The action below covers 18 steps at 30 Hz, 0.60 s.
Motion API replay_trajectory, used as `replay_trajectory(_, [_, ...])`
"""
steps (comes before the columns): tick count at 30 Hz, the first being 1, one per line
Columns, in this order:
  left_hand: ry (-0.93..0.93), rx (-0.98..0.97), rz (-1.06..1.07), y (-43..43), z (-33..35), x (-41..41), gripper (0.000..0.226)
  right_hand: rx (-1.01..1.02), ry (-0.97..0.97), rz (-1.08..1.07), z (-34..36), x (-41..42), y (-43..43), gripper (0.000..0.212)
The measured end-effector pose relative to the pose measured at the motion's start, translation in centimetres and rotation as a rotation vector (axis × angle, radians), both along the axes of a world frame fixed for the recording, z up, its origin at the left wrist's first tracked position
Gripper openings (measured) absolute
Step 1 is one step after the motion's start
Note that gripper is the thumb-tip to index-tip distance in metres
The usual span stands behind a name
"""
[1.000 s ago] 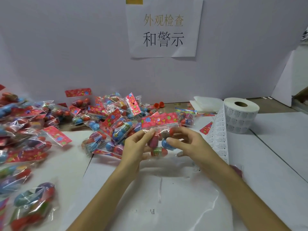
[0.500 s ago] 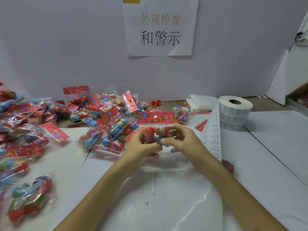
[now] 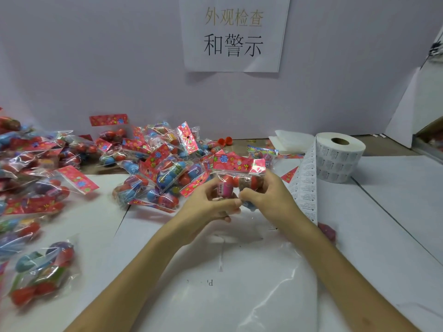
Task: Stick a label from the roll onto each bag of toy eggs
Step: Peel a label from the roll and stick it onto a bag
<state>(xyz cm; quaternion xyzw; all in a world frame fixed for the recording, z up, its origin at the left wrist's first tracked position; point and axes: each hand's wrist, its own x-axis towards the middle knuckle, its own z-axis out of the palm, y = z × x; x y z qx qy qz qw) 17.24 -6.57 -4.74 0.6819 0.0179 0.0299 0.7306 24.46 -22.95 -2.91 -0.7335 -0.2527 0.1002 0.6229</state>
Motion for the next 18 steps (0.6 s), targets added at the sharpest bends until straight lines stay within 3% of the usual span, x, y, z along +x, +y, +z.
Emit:
replay_trajectory(5, [0.006, 0.015, 0.032, 0.39, 0.08, -0.11, 0.027, 0.022, 0.064, 0.037, 0.09, 0.37, -0.41, 0.035])
replay_trajectory(12, [-0.006, -0.003, 0.131, 0.53, 0.31, -0.08, 0.046, -0.003, 0.084, 0.06, -0.44, 0.75, -0.68, 0.043])
replay_trajectory(18, [0.004, -0.026, 0.141, 0.22, 0.49, -0.03, 0.046, -0.003, 0.112, 0.036, -0.23, 1.01, -0.68, 0.048])
